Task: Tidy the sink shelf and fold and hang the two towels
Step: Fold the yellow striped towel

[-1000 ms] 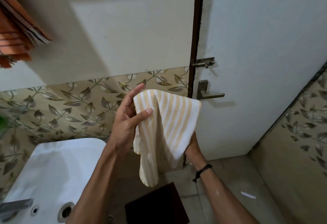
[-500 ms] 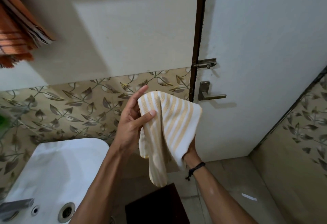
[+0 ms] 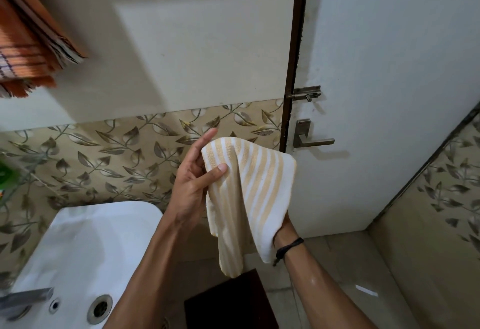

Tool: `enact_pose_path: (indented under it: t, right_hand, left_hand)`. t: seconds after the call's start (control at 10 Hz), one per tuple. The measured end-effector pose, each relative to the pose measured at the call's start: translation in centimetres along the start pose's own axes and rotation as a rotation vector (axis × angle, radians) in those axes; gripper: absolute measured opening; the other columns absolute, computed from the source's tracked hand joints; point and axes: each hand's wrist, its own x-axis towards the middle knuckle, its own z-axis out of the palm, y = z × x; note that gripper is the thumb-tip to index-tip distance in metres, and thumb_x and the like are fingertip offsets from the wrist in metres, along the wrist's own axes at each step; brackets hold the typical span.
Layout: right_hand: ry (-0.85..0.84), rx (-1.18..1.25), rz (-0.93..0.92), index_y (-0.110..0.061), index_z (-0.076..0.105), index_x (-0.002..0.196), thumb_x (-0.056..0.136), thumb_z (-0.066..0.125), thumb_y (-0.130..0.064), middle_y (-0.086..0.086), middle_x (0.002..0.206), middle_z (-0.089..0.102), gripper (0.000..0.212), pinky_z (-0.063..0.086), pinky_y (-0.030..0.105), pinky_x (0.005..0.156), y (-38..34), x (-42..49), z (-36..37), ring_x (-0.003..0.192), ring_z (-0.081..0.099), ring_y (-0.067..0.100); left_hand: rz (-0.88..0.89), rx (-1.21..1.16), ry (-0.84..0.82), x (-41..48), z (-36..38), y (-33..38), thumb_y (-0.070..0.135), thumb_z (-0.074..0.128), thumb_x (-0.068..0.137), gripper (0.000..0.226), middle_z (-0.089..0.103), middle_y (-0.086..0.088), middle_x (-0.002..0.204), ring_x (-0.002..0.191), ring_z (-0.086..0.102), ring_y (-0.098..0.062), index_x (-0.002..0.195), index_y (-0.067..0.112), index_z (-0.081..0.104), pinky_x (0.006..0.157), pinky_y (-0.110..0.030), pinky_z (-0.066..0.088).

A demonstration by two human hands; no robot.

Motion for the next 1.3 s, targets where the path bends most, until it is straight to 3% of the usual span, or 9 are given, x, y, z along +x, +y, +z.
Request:
enact_pose_path:
  t: [0.1,0.2,0.3,0.4,0.5,0.7,0.9,1.2,1.3]
  right_hand:
    - [0.059,0.092,0.018,-0.025,0.043,0.08,0.106,0.031,0.005,-0.013,0.077,0.057,0.041,0.05,0.018,0.075,-2.6,-2.3,0.4,0.092,0.063,0.011]
    - [0.108,-0.055,-0.235,-0.022,0.042,0.079,0.109,0.032,-0.011,-0.019,0.047,0.056,0.034,0.047,0.01,0.047,-4.6,-3.0,-0.1,0.056,0.057,0.001]
    - [0.054,0.086,-0.397,-0.026,0.054,0.081,0.065,0.089,-0.051,-0.01,0.065,0.055,0.046,0.051,0.018,0.056,-5.6,-3.1,-0.2,0.063,0.052,0.006]
    - [0.076,0.281,-0.421,-0.024,0.058,0.084,0.09,0.071,-0.039,-0.004,0.075,0.062,0.02,0.053,0.018,0.059,-5.7,-2.7,0.4,0.059,0.061,0.0]
    - [0.191,0.3,-0.435,-0.014,0.06,0.077,0.104,0.043,-0.021,-0.002,0.061,0.058,0.032,0.052,0.022,0.053,-6.5,-3.0,0.0,0.054,0.061,0.011]
    - [0.217,0.105,-0.654,-0.015,0.069,0.106,0.094,0.062,0.003,-0.008,0.088,0.074,0.023,0.058,0.022,0.066,-7.4,-3.9,-0.9,0.082,0.072,0.007]
    - [-0.153,0.28,-0.304,-0.015,0.065,0.123,0.094,0.06,-0.001,0.011,0.107,0.075,0.033,0.063,0.046,0.08,-8.5,-4.5,-2.6,0.087,0.075,0.025]
    - [-0.197,0.35,-0.192,-0.013,0.075,0.108,0.095,0.055,-0.001,0.01,0.098,0.075,0.026,0.062,0.041,0.077,-7.3,-4.6,-3.4,0.092,0.073,0.025]
    - [-0.17,0.342,-0.207,-0.016,0.071,0.116,0.096,0.058,-0.026,0.007,0.107,0.076,0.025,0.06,0.033,0.076,-6.8,-4.8,-2.2,0.102,0.071,0.024]
  left_hand:
    - [0.015,0.059,0.044,0.0,-0.7,-0.3,-0.007,0.064,0.085,0.063,0.074,0.001,0.11,0.105,0.069,-0.015,0.139,0.025,0.057,0.088,-0.03,0.058]
    - [0.002,0.045,0.095,0.0,-0.9,-0.4,-0.006,0.064,0.085,0.062,0.074,0.001,0.111,0.105,0.069,-0.015,0.138,0.025,0.057,0.089,-0.03,0.058]
    - [-0.033,0.038,0.098,-0.4,-0.3,-0.5,-0.012,0.059,0.088,0.062,0.075,0.005,0.111,0.102,0.07,-0.013,0.139,0.022,0.055,0.084,-0.027,0.058]
    - [-0.042,0.045,0.09,-0.5,-0.2,-0.9,-0.013,0.06,0.087,0.062,0.075,0.002,0.112,0.101,0.071,-0.013,0.139,0.021,0.056,0.082,-0.026,0.059]
    - [-0.044,0.047,0.102,-0.5,-0.5,-0.9,-0.011,0.063,0.086,0.061,0.073,-0.004,0.114,0.102,0.07,-0.017,0.139,0.02,0.058,0.082,-0.028,0.059]
    - [-0.015,0.046,0.151,-0.4,-1.1,-0.9,-0.012,0.062,0.089,0.059,0.07,-0.003,0.124,0.104,0.069,-0.015,0.137,0.023,0.06,0.082,-0.028,0.06]
    - [0.043,0.008,0.149,-0.1,-0.8,-0.9,-0.004,0.073,0.079,0.072,0.069,-0.003,0.121,0.109,0.067,-0.017,0.14,0.029,0.056,0.088,-0.03,0.058]
    - [0.044,-0.036,0.074,-0.3,0.8,-0.9,-0.011,0.073,0.076,0.081,0.062,-0.016,0.134,0.114,0.064,-0.025,0.143,0.031,0.055,0.093,-0.036,0.058]
    - [0.04,0.024,0.03,-0.4,1.2,-0.6,-0.01,0.073,0.079,0.078,0.067,-0.011,0.121,0.109,0.064,-0.027,0.143,0.03,0.054,0.094,-0.043,0.055]
